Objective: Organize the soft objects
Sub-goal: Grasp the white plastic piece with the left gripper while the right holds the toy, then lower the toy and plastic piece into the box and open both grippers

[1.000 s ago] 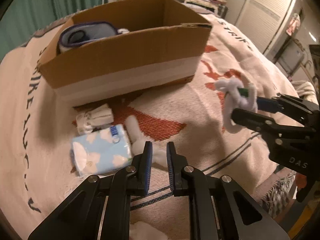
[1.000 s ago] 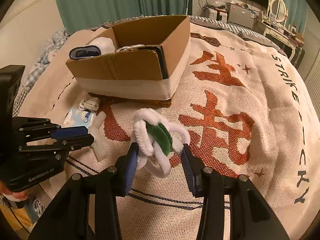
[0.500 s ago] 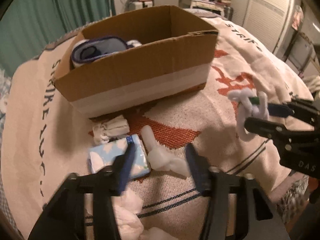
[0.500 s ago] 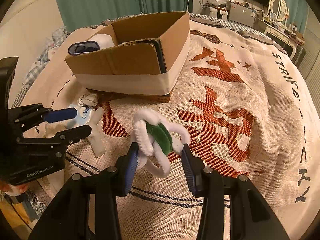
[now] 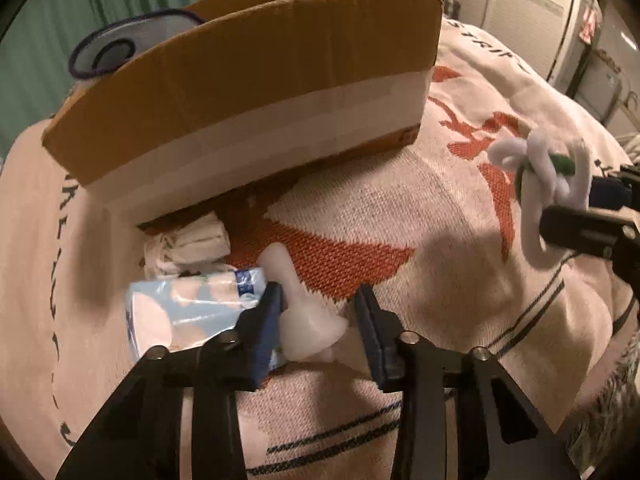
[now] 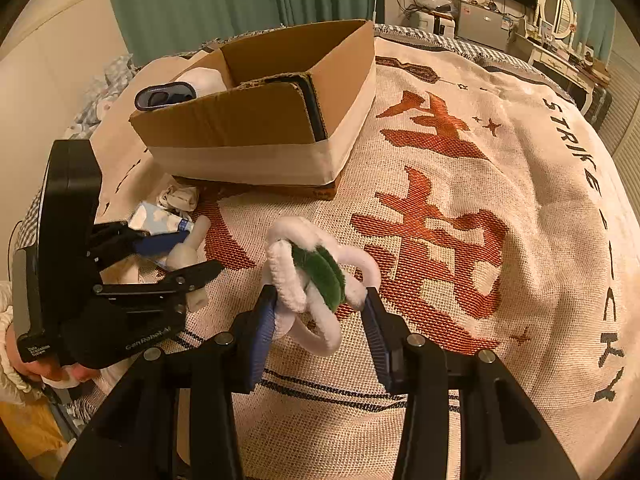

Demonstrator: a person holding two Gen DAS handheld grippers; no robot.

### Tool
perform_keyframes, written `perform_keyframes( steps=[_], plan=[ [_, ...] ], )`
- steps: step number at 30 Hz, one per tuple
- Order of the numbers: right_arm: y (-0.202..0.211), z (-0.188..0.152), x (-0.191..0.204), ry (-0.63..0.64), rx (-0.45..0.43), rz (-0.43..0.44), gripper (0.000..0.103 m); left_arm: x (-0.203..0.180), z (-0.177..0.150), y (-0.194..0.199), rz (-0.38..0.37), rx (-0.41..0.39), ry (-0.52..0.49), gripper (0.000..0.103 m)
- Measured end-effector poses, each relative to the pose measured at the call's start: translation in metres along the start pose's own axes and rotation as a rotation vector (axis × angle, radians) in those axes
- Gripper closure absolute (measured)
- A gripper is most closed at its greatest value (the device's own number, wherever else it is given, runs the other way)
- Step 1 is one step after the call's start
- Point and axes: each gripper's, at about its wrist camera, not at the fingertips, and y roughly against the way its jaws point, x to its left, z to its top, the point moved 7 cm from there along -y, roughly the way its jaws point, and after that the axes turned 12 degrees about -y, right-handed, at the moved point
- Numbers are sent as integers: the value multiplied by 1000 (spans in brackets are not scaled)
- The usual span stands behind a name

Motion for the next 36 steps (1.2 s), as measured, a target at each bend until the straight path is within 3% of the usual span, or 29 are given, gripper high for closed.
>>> perform_keyframes(
  steps=[6, 8, 12, 17, 20, 22, 24, 26, 28, 31, 33, 36],
  plan=[
    [2, 2, -2, -19, -10, 18, 61, 10, -4, 18, -96, -3, 59, 73],
    [6, 4, -1, -18, -19, 23, 61, 13, -1, 27, -112, -18, 76, 81],
    [18, 14, 7, -8, -54, 31, 61, 22, 18, 59, -144, -103, 99, 81],
    [32, 27, 17, -3, -102, 35, 61, 21, 18, 70, -155, -102, 85, 81],
    [29, 25, 19, 11, -97, 27, 61, 10, 11, 62, -108, -50, 26, 76],
    [24, 22, 18, 8, -80, 26, 61, 6, 3, 50, -104, -14, 12, 65],
    [19, 20, 17, 2, -67, 25, 61, 1, -8, 34, -84, 29, 18, 40],
    [17, 19, 16, 2, -60, 24, 61, 0, -17, 18, -83, 72, 30, 38],
    [16, 18, 16, 4, -58, 23, 61, -2, -16, 10, -87, 58, 19, 36],
    [14, 15, 13, 3, -48, 22, 61, -11, -11, 5, -98, 49, -26, 38],
    [12, 14, 11, -7, -40, 22, 61, -18, -13, 5, -111, 65, -53, 60],
    [15, 14, 9, -10, -46, 24, 61, -12, -16, 12, -114, 57, -54, 71]
  ],
)
